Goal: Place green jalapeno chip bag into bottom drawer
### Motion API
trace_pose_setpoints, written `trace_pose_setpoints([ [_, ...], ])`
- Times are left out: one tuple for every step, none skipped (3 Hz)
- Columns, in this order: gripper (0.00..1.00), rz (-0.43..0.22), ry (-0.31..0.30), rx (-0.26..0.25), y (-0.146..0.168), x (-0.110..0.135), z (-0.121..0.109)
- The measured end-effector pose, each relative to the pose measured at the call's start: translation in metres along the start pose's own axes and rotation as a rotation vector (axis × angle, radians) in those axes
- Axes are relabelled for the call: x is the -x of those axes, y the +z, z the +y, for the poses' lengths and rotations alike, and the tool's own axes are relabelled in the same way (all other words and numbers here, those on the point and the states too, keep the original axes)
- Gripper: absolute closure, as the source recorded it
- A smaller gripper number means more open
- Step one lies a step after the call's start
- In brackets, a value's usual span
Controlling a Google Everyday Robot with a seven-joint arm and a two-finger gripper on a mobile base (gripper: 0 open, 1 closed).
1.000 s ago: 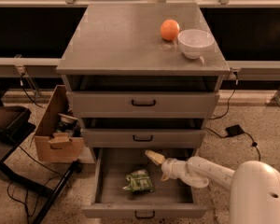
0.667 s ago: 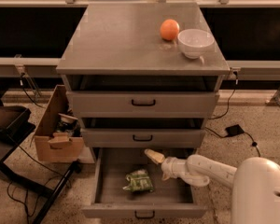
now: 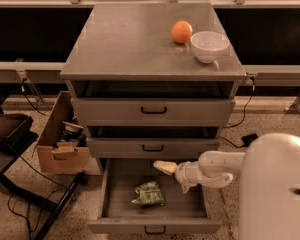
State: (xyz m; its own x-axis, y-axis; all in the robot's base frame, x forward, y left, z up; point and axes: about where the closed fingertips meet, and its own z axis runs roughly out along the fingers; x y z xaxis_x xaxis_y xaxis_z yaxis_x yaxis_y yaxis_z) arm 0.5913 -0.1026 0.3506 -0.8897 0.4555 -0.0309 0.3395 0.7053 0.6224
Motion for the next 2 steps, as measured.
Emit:
trace_pose_setpoints([
  [0.0,0.072,-0.02,-0.143,-0.049,-0.027,0.006],
  [0.0,0.037,-0.009,-0.219,-0.131,-0.062,0.009],
])
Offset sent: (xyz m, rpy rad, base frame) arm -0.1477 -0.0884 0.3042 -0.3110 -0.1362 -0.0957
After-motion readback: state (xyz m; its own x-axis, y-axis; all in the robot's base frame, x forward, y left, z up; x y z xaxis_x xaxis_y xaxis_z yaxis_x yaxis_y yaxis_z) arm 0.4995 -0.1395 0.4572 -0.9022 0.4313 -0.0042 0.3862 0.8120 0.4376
